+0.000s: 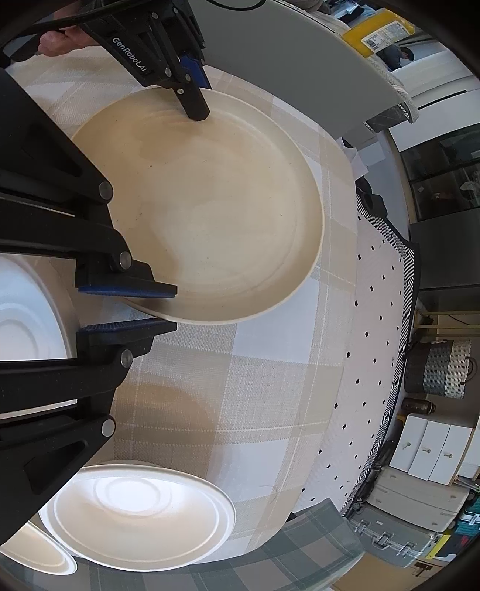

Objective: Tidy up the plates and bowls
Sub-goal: 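Lift the large cream plate with both tools and carry it over the plate stack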

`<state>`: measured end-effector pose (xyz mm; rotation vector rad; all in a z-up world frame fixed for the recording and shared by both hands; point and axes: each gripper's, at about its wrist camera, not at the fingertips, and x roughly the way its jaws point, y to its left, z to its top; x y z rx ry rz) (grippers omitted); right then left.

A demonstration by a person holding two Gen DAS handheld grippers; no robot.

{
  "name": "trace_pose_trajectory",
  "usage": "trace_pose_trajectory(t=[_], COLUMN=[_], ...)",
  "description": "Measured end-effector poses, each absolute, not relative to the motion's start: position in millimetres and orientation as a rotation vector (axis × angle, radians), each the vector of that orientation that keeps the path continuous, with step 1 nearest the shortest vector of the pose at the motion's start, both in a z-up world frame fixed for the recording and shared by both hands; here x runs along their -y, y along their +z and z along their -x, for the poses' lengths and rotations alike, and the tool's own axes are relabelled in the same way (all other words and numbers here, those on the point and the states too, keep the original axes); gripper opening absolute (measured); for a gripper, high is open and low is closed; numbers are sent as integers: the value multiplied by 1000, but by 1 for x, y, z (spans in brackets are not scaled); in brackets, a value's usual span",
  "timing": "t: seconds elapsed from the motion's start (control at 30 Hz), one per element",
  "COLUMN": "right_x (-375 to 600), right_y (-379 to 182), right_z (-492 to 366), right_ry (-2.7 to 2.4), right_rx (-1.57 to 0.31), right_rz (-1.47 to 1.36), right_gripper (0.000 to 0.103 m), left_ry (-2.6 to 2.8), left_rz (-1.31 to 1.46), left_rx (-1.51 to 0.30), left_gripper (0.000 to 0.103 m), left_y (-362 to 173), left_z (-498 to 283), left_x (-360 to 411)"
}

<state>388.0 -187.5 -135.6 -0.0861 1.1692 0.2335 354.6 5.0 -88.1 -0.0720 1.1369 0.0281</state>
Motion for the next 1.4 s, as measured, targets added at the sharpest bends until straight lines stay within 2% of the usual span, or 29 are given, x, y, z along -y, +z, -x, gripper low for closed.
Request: trace_pose_trajectory(t=[0.63, 1.4], right_x=[185, 182], right_y=[-100, -22], right_z=[-363, -274], right_ry=[232, 228], right_rx=[-1086, -971], right_rz=[92, 103], right_gripper=[11, 11], left_ry=[29, 17], left_rz=[73, 88], left_rx=[-1053, -945], left_gripper=[15, 15], left_y=[-46, 41], left_z=[-328, -229], left_x=[-9, 5])
